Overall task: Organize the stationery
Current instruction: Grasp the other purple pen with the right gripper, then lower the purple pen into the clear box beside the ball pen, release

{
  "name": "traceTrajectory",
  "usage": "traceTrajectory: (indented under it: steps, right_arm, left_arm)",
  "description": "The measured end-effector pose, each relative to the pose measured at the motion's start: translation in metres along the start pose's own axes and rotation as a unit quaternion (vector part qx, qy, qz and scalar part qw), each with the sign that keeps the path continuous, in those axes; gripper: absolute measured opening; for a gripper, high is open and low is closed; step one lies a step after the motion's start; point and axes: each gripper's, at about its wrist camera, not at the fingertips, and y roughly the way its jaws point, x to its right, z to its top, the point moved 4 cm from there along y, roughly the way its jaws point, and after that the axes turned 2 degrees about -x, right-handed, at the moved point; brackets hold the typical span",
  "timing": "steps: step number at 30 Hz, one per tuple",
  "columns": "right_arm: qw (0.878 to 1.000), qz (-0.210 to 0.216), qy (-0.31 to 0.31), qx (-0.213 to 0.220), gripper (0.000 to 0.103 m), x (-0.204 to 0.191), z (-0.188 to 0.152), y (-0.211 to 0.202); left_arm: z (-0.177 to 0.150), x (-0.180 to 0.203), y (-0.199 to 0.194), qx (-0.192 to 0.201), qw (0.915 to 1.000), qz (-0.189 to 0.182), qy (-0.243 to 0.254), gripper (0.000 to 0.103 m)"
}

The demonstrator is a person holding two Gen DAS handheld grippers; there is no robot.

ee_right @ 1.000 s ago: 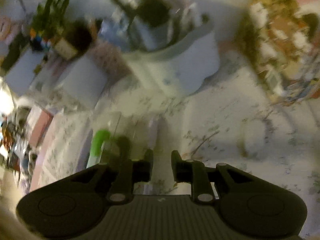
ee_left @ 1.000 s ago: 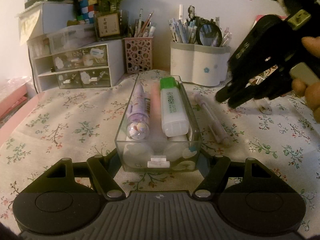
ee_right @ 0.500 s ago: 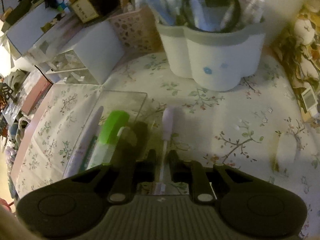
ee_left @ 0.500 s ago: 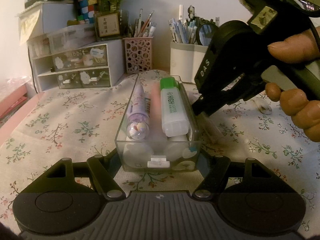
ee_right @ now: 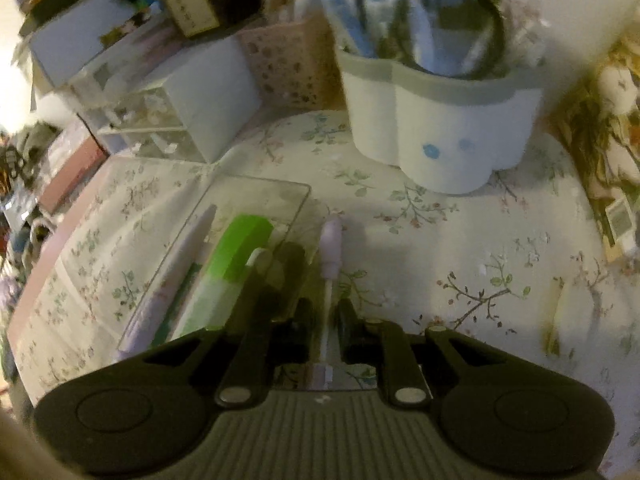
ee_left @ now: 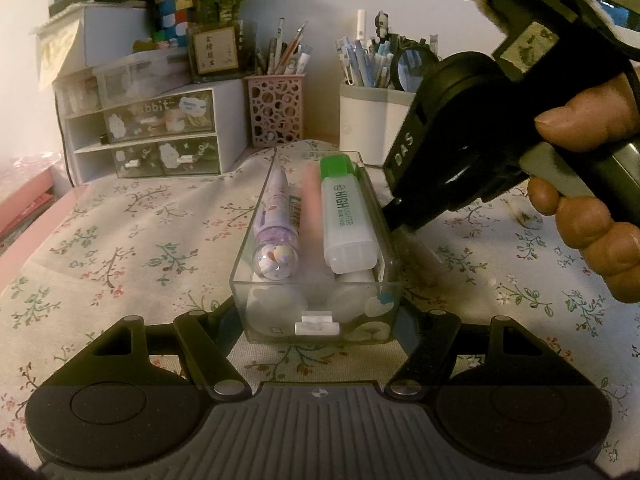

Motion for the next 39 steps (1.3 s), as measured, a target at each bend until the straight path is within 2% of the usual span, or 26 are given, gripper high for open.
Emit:
traceTrajectory:
  steps: [6,13,19,24,27,29,34,39]
  right_arm:
    - [0.999,0.014,0.032,0.013,0.020,0.008,-0.004,-0.005]
    - [0.996,0.023,0.044,0.071,0.020,0.017,-0.002,-0.036]
    - [0.989,0.049,0.068,0.121,0.020,0.018,0.006,-0.068]
    - [0.984,0.086,0.080,0.135,0.020,0.006,0.016,-0.089]
    - [0.981,0.119,0.087,0.129,0.020,-0.009,0.021,-0.094]
    - [0.980,0.129,0.107,0.107,0.020,-0.022,0.022,-0.085]
    - [0.985,0.108,0.117,0.065,0.020,-0.044,0.022,-0.056]
    - [0.988,0.092,0.115,0.038,0.020,-0.050,0.021,-0.042]
  left_arm:
    - [0.000,0.000,0.000,0.000,1.0000,0.000,0.000,0.072]
    - [0.000,0.000,0.000,0.000,1.0000,0.000,0.000,0.072]
    - [0.000,0.000,0.000,0.000,1.0000,0.000,0.001,0.072]
    - [0.000,0.000,0.000,0.000,1.0000,0.001,0.001,0.072]
    - [0.000,-0.001,0.000,0.000,1.0000,0.001,0.001,0.072]
    - [0.000,-0.001,0.000,0.000,1.0000,0.001,0.002,0.072]
    - [0.000,-0.001,0.000,0.001,1.0000,0.002,0.003,0.072]
    - [0.000,-0.001,0.000,0.001,1.0000,0.001,0.003,0.072]
